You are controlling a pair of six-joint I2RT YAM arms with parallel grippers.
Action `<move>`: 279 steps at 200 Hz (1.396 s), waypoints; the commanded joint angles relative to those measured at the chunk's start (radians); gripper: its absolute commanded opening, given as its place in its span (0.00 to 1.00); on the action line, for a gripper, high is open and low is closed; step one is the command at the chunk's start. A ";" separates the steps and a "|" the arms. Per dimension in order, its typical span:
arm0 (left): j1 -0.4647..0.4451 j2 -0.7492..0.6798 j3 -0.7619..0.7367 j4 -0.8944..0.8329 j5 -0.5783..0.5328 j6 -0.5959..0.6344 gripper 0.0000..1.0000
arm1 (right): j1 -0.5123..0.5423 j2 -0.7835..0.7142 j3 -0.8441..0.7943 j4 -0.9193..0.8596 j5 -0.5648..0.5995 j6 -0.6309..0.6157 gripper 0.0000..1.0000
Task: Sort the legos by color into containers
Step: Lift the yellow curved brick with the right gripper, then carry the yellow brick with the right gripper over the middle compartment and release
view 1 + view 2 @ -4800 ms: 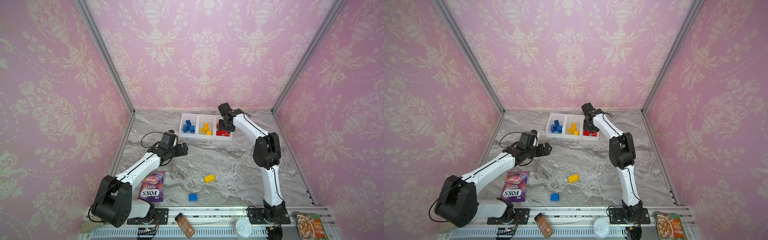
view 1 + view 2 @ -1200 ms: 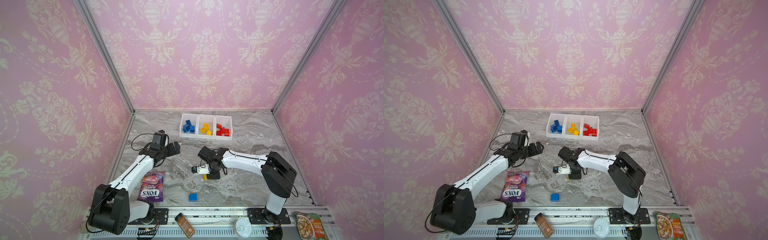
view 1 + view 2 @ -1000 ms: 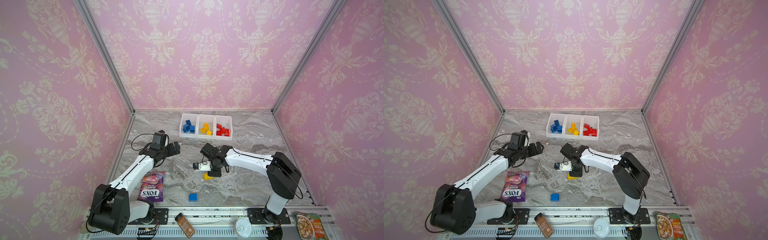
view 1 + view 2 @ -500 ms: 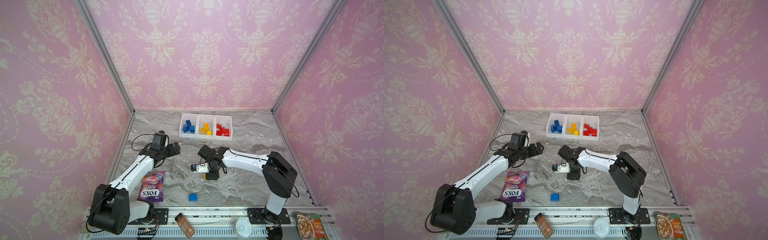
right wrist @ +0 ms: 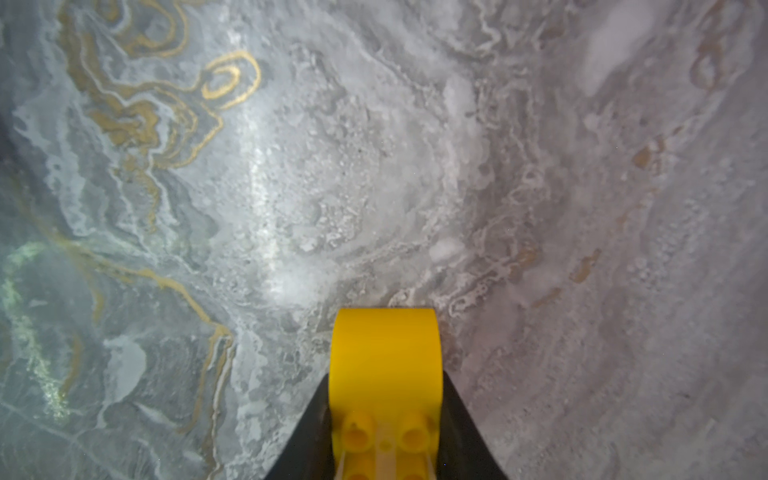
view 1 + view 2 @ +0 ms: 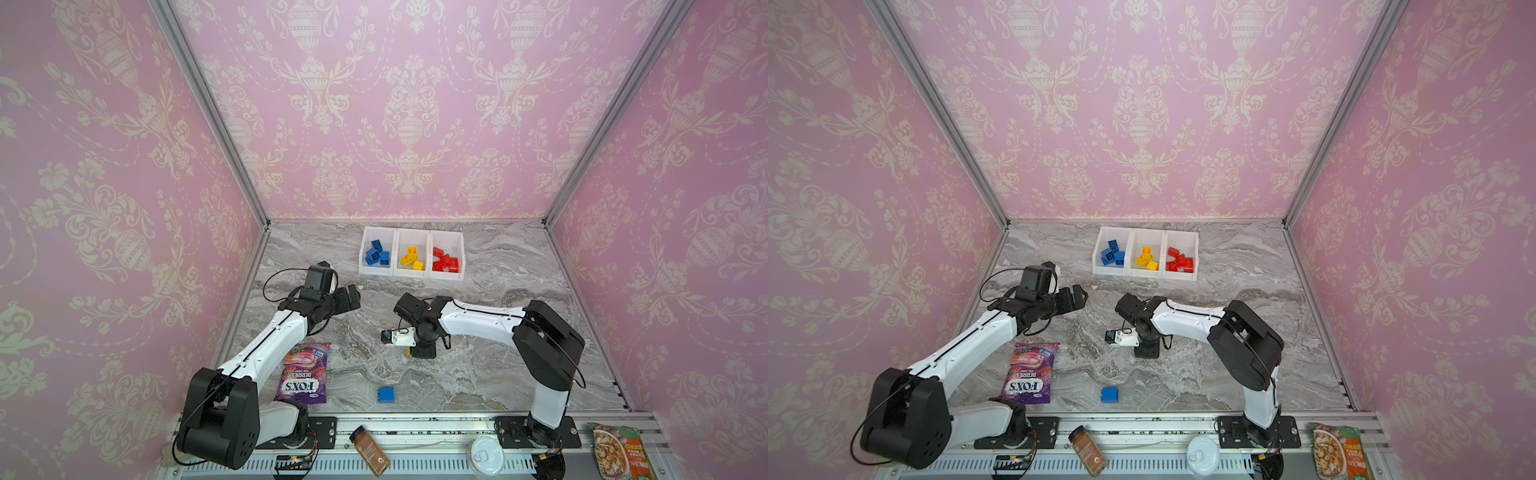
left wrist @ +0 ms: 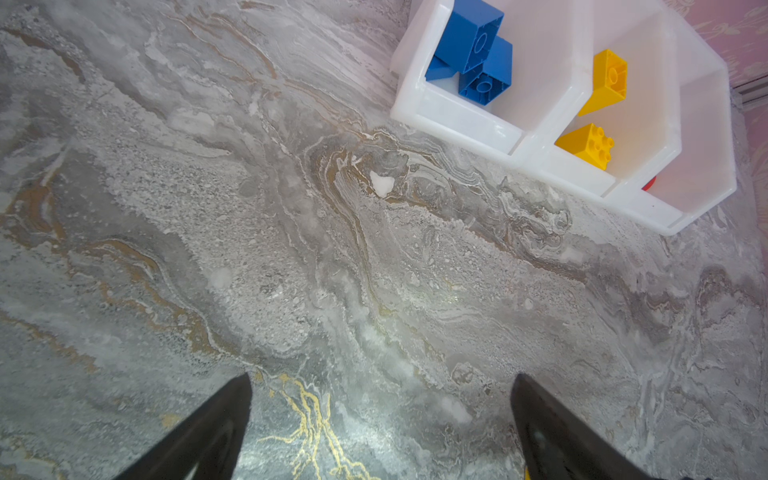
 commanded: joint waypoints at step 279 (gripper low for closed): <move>-0.107 -0.018 -0.009 -0.044 -0.011 -0.029 0.99 | -0.353 0.484 0.953 -0.009 0.227 0.201 0.31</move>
